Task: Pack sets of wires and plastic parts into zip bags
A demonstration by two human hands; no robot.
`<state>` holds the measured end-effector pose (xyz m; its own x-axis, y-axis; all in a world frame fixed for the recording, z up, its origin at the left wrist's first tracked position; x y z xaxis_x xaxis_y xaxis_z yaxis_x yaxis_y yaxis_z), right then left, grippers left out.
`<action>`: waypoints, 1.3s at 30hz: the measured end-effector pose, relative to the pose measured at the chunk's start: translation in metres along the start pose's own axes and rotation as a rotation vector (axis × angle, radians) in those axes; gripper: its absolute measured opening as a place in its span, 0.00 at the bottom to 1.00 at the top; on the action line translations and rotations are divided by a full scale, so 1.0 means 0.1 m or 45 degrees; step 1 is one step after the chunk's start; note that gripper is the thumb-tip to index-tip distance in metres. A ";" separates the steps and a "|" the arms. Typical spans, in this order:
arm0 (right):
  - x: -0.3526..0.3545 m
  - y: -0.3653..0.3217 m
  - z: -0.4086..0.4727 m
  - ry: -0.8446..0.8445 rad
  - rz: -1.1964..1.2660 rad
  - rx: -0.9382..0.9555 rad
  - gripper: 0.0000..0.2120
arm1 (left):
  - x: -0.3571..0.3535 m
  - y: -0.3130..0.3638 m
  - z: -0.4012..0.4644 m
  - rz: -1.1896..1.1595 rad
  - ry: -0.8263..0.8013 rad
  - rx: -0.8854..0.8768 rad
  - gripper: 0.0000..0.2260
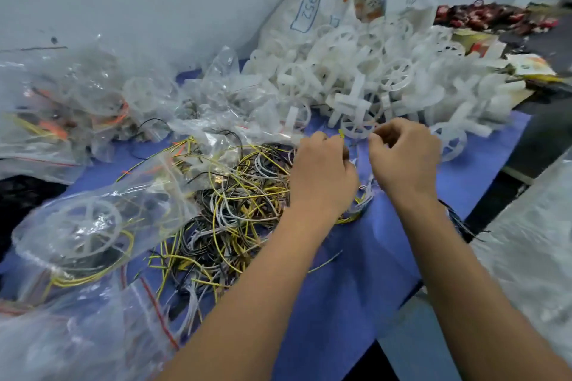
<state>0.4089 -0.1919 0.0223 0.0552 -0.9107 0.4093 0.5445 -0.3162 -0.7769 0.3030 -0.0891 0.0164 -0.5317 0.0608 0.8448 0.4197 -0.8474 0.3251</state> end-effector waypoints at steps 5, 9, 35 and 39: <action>0.45 0.60 0.26 0.276 -0.405 -0.237 0.21 | -0.50 0.54 0.11 -0.295 -0.199 0.048 0.10; 0.37 0.89 0.43 -0.021 -0.371 -0.436 0.36 | -0.71 0.74 0.15 -0.508 -0.321 0.173 0.13; -1.76 -1.34 -0.92 -0.578 1.319 -0.342 0.26 | 1.10 -2.03 -1.08 0.387 0.528 0.654 0.11; -1.92 -1.34 -1.14 -0.671 1.329 -0.202 0.25 | 1.14 -2.25 -1.19 0.111 0.656 0.743 0.06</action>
<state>0.2297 -0.0046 -0.0063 0.7712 -0.5371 -0.3417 -0.0775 0.4535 -0.8879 0.0608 0.0463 -0.0114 -0.6934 -0.3667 0.6203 0.7186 -0.4149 0.5580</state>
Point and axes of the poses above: each hand's wrist, its own z-axis towards the middle knuckle, its own x-axis out of the back of the hand, y = z × x, the point moved 5 cm from there along z, towards the middle knuckle, and after that the axes turned 13 degrees about z, right-handed, at the moved point
